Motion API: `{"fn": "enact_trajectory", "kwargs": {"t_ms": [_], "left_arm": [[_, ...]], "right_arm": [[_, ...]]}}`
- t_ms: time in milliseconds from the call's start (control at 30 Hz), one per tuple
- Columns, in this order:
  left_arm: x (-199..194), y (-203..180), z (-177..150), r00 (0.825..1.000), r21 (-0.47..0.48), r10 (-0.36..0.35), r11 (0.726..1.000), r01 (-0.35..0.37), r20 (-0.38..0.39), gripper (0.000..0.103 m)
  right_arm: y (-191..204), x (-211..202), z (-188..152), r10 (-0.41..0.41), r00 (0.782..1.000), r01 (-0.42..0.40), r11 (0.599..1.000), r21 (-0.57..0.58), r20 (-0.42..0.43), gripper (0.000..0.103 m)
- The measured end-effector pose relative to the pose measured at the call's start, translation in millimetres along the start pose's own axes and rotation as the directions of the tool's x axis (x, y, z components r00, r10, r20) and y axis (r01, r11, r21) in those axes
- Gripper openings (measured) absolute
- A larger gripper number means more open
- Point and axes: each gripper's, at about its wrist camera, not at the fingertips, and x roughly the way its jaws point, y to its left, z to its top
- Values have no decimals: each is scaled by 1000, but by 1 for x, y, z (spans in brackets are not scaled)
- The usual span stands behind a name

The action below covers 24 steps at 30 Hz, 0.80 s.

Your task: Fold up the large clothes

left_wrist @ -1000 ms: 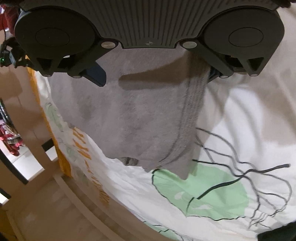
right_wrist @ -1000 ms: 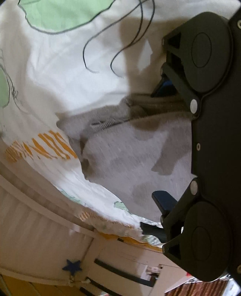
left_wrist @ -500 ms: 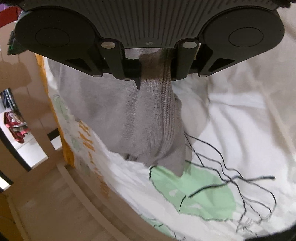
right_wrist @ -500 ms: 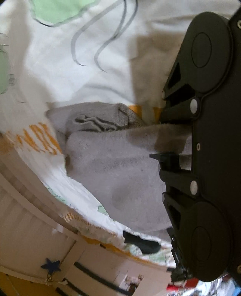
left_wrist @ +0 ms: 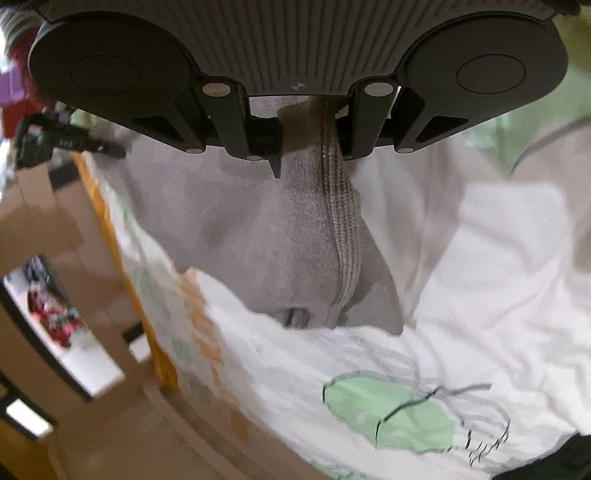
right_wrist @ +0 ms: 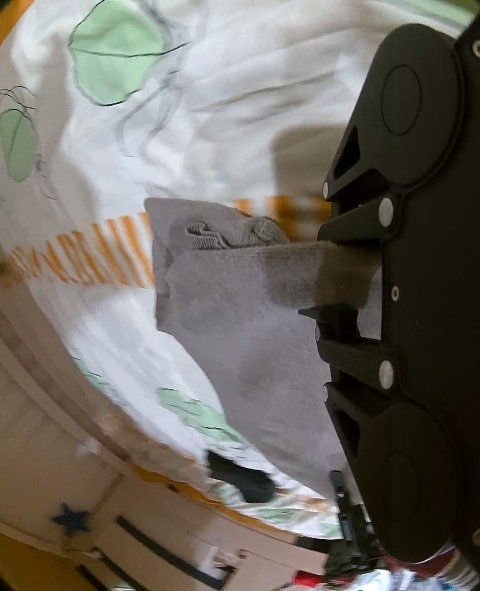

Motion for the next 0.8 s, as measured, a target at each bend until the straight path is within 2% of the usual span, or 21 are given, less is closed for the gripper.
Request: {"fn": "enact_trajectory", "kwargs": {"t_ms": [67,133,167,233,267,333,367,433,467,533,700,800], "left_arm": [[4,-1,-11,996,57,61,997,-58,-62,17],[12,1,-19,983,108,155,983,-145,-93,24],[15,2,-20,979,119,180,979,-168,-92,25],[9,3,-21,984,91,171,982,-165,-54,25],[2,1,-20,985,86,174,981,-172,-13,25],[-14,-6,-19,983,97,177,979,-181,52,25],[-23,-10,-17,982,105,169,978,-178,87,26],[-36,-18,-12,978,114,154,979,-171,143,32],[-41,-21,-8,973,120,152,977,-174,175,38],[-44,-27,1,965,138,152,973,-184,213,49],[-25,-33,31,950,112,154,975,-191,272,50],[-1,-38,39,942,149,189,960,-237,277,50]], "right_arm": [[2,-4,-13,-10,998,9,1000,-4,-61,21],[7,-2,-24,-65,990,60,997,-49,-128,23],[10,2,-29,-121,982,108,990,-92,-147,29],[13,7,-33,-200,966,176,972,-153,-163,39],[16,5,-33,-220,965,196,967,-166,-144,44],[20,-2,-30,-213,970,191,967,-167,-122,49],[23,-8,-29,-206,973,187,967,-171,-101,55],[29,-21,-25,-202,978,188,963,-195,-51,64],[34,-29,-23,-197,980,189,960,-209,-17,66],[43,-38,-17,-174,984,181,957,-229,50,66],[60,-27,-4,-123,982,158,948,-275,141,67],[63,-11,-2,-105,981,150,945,-289,165,67]]}}
